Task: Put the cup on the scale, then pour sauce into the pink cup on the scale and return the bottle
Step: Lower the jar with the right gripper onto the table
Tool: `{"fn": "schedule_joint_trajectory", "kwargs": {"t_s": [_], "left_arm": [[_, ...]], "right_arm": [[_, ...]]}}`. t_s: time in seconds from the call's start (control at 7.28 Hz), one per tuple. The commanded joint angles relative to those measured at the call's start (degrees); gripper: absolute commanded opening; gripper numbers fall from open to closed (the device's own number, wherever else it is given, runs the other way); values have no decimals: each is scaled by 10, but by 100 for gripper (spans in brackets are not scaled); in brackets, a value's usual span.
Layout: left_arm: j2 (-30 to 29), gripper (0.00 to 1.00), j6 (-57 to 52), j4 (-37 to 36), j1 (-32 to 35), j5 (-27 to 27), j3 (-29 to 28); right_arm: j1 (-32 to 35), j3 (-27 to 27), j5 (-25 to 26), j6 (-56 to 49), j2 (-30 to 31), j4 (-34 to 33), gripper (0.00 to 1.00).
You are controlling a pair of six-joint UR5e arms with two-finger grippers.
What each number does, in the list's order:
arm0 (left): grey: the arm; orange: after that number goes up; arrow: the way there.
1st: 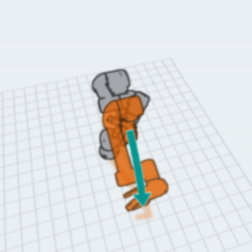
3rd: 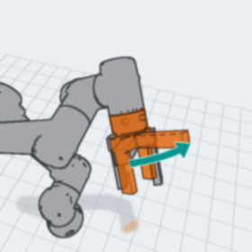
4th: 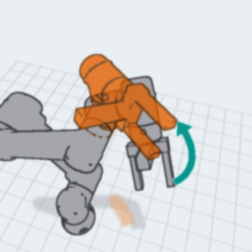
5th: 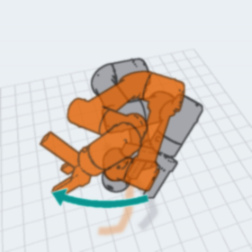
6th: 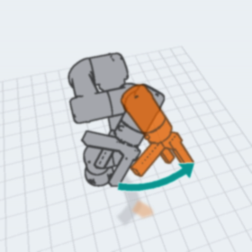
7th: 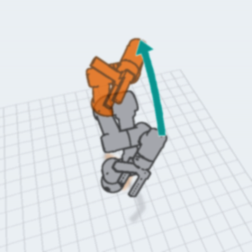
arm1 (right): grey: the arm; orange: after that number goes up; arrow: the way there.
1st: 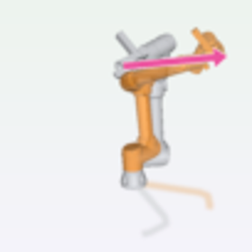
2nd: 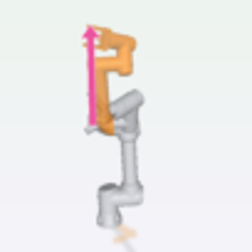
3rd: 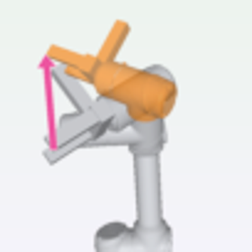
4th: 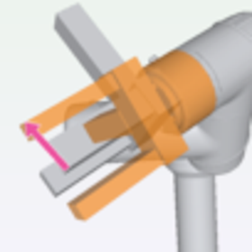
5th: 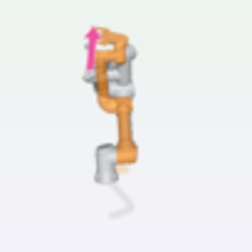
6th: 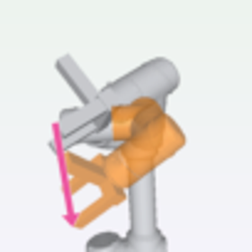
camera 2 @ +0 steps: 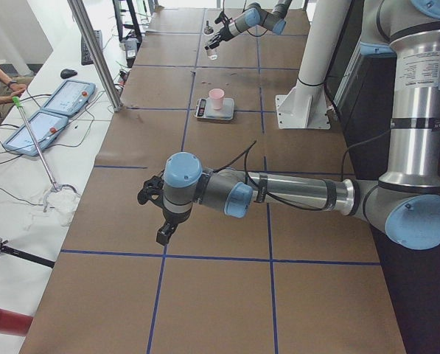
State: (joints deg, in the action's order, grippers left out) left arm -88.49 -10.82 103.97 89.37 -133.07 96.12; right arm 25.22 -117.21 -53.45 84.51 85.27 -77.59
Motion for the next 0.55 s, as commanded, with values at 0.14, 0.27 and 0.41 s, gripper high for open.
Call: {"fn": "schedule_joint_trajectory", "kwargs": {"t_s": [0.14,0.27,0.41], "left_arm": [[-1,100,2,1,-1,0,2],[-3,100,3,1,-1,2,5],[-5,100,3,0,-1,3,5]], "right_arm": [[1,44,8,59,5,8,0],[0,47,16,61,9,19,0],[-2,58,19,61,8,21,0]]}}
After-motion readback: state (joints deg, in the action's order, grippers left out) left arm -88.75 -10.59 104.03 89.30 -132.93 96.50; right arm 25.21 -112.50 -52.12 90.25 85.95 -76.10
